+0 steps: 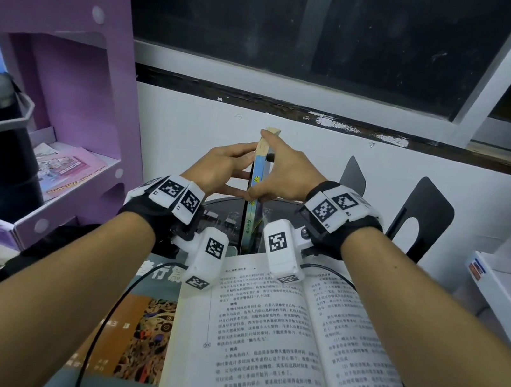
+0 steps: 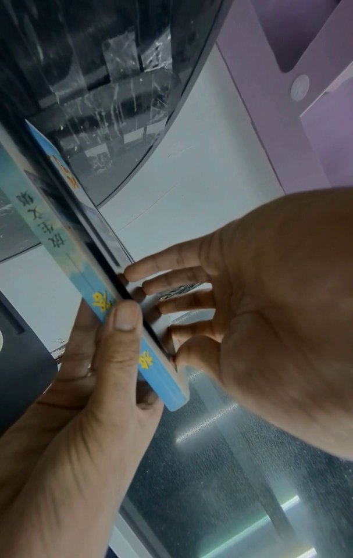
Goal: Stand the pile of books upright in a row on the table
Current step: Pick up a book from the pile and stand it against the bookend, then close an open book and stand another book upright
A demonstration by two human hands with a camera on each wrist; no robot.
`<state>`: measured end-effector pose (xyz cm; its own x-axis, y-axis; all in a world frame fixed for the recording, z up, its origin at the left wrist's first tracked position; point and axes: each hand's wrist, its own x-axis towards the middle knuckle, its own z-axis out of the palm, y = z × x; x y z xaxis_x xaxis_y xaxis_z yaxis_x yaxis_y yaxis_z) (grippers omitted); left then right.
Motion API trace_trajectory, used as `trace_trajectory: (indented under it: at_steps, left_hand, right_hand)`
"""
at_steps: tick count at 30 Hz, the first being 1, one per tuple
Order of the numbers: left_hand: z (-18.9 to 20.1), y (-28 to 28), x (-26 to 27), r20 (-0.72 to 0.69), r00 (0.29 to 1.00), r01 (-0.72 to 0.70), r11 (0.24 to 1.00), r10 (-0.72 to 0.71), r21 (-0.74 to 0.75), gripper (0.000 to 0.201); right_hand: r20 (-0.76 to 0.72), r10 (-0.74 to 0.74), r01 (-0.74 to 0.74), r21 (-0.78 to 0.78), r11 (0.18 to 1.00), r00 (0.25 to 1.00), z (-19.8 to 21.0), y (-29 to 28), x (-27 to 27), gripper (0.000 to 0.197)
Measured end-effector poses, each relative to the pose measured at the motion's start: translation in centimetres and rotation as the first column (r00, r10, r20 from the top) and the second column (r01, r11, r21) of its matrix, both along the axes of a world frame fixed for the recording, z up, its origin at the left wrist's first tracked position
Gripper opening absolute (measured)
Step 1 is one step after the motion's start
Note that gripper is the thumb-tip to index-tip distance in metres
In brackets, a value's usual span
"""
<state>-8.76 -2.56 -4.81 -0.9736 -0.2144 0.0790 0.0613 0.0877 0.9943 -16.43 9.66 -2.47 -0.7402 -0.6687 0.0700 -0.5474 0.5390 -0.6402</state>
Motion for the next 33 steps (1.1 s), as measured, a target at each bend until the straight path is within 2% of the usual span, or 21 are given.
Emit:
trace_trajectory:
  at_steps: [6,13,20,25,30,33]
  left_hand:
    - [0.4,0.0,0.0,0.031,1.0,-0.003,0.999,0.004,-0.032,0.036]
    - [1.4,0.4,1.0,0.061,0.998,-0.021,0.996,0.027,-0.09,0.031]
    - [2.5,1.4,3.1,0.098,0.994,-0.038,0.986,0.055,-0.165,0.033]
    - [3.3,2.3,5.3,0.096,0.992,-0.062,0.977,0.083,-0.204,0.026]
    - [3.6,3.2,7.9,0.122,0.988,-0.056,0.962,0.092,-0.268,0.032]
    - [3.4,3.7,9.3,0.181,0.98,-0.016,0.937,0.084,-0.348,0.035]
  right_hand:
    - [0.032,0.003,-0.003,0.007,1.0,0.999,-0.2,0.0,0.3,0.121]
    - [-0.051,-0.008,0.013,0.097,0.995,0.999,0.3,0.9,1.0,0.121]
    - [-0.091,0.008,0.006,0.155,0.988,0.996,1.5,2.7,3.2,0.104]
    - [-0.068,0.005,0.005,0.16,0.987,0.998,2.6,4.5,5.6,0.093]
    - [-0.1,0.004,0.016,0.204,0.979,0.995,3.7,6.7,8.3,0.075]
    - [-0.1,-0.012,0.034,0.229,0.973,0.995,4.0,8.7,9.6,0.071]
